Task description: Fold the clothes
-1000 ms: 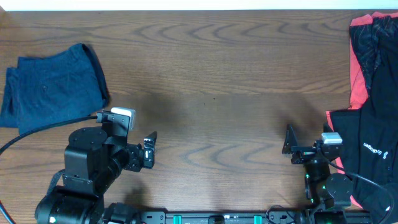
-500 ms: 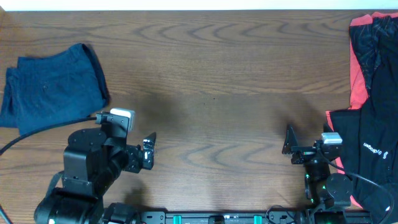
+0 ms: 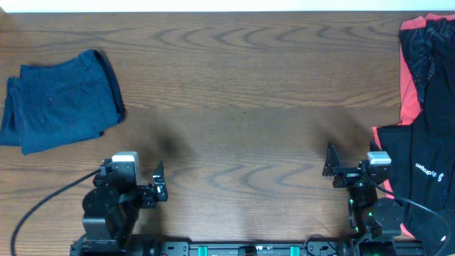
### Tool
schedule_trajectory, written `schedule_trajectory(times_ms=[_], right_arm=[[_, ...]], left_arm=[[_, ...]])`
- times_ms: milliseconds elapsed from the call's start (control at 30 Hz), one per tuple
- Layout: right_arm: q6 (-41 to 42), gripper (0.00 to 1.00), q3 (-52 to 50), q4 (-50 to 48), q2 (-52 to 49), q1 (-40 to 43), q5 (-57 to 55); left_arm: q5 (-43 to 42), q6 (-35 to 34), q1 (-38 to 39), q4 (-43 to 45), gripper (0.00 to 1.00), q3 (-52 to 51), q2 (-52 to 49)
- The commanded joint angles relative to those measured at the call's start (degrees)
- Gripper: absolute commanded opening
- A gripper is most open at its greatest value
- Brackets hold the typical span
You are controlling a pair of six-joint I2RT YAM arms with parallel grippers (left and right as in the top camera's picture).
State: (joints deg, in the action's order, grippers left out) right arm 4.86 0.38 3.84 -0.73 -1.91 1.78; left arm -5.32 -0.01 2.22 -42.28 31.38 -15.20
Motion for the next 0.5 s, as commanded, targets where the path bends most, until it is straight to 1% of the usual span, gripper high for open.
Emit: schedule_trajectory(times_ms=[0, 167, 233, 400, 467], right_arm=[[-1.1, 0.99, -0.1, 0.2, 0.3, 0.4, 0.6], [-1.1, 0.99, -0.1, 0.2, 0.3, 0.4, 0.6], [-1.1, 0.99, -0.1, 0.2, 0.3, 0.4, 0.6], [-1.1, 0.99, -0.1, 0.2, 0.3, 0.4, 0.6], [-1.1, 0.99, -0.1, 0.2, 0.3, 0.4, 0.6]], left_arm=[[0.9, 0.3, -1.3, 10.4, 0.98, -9.7, 7.3], [1.7, 0.4, -1.3, 27.0, 0.98, -18.9, 12.3], [3.1, 0.8, -1.3, 35.2, 0.98, -22.6, 13.4], [3.4, 7.4, -1.3, 54.2, 0.98, -30.6, 15.1], [3.4, 8.2, -1.3, 54.7, 0.98, -31.1, 15.1]])
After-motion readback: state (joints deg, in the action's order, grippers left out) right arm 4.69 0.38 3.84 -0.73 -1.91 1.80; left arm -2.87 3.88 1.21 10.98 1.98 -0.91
